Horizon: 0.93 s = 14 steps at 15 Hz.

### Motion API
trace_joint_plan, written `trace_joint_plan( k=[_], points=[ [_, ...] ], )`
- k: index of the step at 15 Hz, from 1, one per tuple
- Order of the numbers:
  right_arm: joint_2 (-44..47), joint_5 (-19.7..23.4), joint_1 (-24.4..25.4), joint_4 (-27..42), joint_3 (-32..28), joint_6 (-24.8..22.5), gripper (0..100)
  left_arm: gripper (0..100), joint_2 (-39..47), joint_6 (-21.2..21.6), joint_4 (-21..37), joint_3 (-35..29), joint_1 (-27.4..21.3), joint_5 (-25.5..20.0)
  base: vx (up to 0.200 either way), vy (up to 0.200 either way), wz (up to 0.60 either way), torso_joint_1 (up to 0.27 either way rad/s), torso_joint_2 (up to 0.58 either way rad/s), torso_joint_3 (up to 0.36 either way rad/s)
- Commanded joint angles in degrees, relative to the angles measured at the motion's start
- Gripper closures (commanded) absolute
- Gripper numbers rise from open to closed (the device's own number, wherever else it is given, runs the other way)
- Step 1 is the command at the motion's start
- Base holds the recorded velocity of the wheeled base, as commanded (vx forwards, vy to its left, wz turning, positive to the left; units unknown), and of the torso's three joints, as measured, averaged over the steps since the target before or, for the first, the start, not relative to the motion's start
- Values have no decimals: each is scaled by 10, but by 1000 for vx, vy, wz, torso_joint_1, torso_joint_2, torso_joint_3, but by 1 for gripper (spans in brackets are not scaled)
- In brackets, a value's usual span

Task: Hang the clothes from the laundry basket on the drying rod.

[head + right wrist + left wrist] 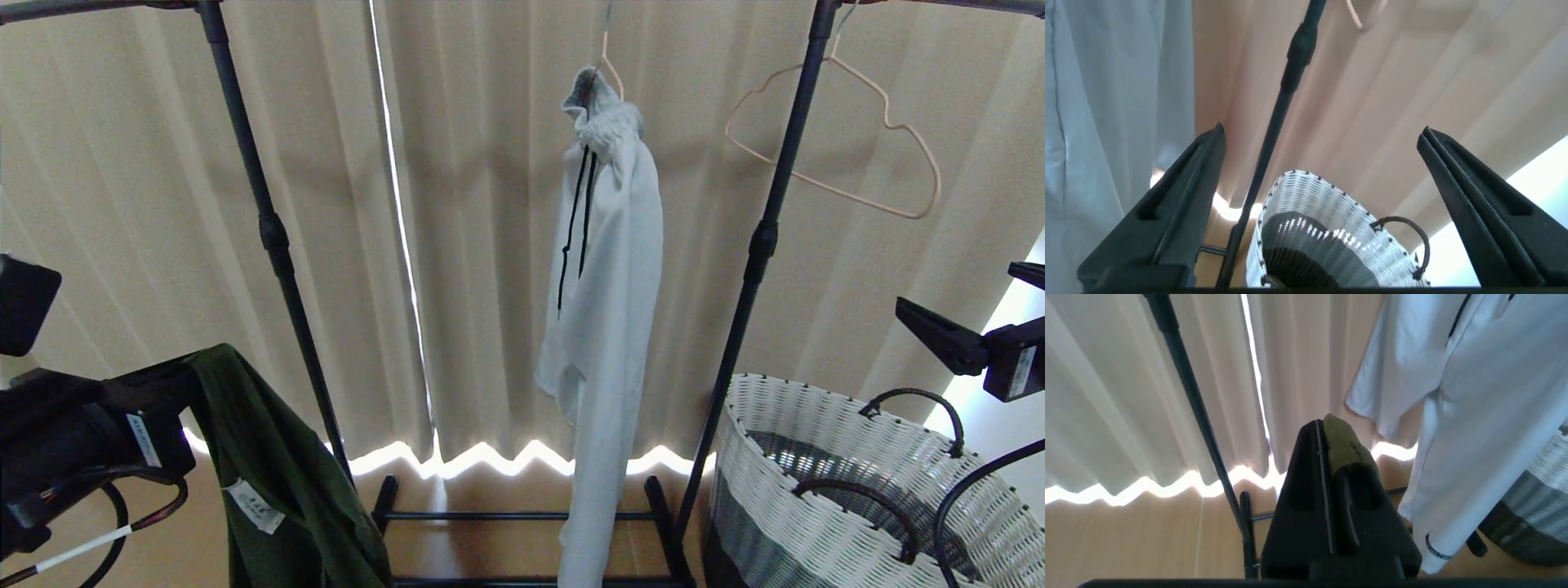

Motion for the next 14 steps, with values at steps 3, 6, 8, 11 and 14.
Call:
trace_joint_plan(
  k=[3,6,8,11,14],
  points=[
    [-7,1,-6,9,6,-2,0,100,6,1,0,6,-11,0,0,0,0,0,0,0],
    [-15,-3,-16,43,5,-3,0,100,2,2,0,7,-12,0,0,0,0,11,-77,-64],
    [-20,-3,-18,47,5,-3,0,100,2,2,-1,6,-12,0,0,0,0,59,-217,-286],
    [-22,-3,-30,47,6,-2,0,100,0,3,-2,7,-19,0,0,0,0,105,-461,-331],
    [-22,-3,-30,48,6,-2,0,100,0,3,-2,7,-19,0,0,0,0,133,-497,-312]
  ],
)
